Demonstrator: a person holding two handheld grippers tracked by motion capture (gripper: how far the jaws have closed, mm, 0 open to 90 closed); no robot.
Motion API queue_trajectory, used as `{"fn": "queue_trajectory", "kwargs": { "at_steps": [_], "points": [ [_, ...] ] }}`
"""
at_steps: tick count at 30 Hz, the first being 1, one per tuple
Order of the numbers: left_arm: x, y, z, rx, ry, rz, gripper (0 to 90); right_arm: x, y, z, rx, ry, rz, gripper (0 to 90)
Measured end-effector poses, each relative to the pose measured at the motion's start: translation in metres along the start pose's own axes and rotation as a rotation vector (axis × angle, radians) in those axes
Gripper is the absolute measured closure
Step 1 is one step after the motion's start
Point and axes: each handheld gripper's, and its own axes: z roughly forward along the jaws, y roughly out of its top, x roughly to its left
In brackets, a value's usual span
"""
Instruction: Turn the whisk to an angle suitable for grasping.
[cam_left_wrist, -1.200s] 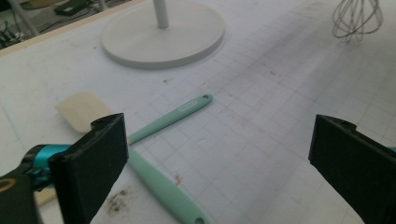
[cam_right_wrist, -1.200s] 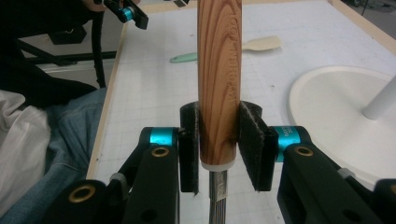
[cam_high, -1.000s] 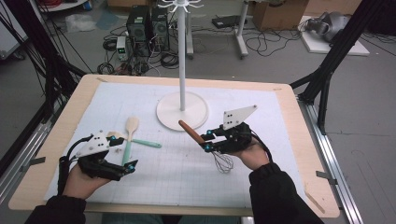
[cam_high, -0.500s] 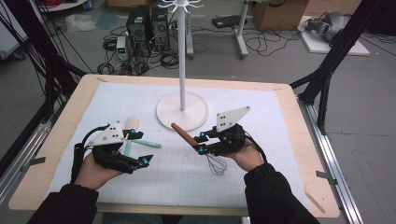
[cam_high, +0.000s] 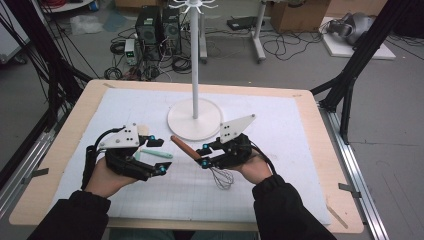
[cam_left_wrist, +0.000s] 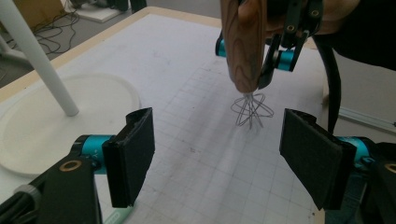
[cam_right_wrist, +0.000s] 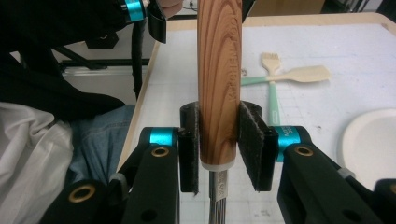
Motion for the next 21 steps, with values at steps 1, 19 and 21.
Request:
{"fn": "queue_trajectory", "kwargs": {
  "at_steps": [1,19,21],
  "points": [
    [0.000,0.001,0.000,-0.004,-0.007,0.001,28.5,0.000,0.001,0.001,0.000,0.001,-0.003,70.2],
    [0.000,0.019,0.005,-0.030,-0.106,0.001,43.7,0.002,0.014,0.021,-0.026,0.055,-0.037,70.1],
    [0.001,0.019,0.006,-0.032,-0.123,-0.008,47.9,0.002,0.014,0.023,-0.024,0.057,-0.040,70.2]
  ]
}}
